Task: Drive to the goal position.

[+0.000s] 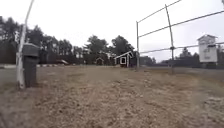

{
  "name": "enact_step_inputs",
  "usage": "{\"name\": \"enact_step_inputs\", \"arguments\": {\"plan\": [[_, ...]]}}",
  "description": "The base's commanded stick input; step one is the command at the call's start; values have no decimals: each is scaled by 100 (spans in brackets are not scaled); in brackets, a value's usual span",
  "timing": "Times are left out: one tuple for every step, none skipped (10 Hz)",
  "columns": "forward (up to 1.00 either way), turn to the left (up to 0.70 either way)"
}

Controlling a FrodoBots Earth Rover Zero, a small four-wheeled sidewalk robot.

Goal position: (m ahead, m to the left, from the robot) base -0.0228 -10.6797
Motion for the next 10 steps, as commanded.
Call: {"name": "enact_step_inputs", "arguments": {"plan": [[70, 0], [70, 0], [70, 0], [70, 0], [70, 0], [70, 0], [70, 0], [70, 0], [70, 0], [70, 0]]}}
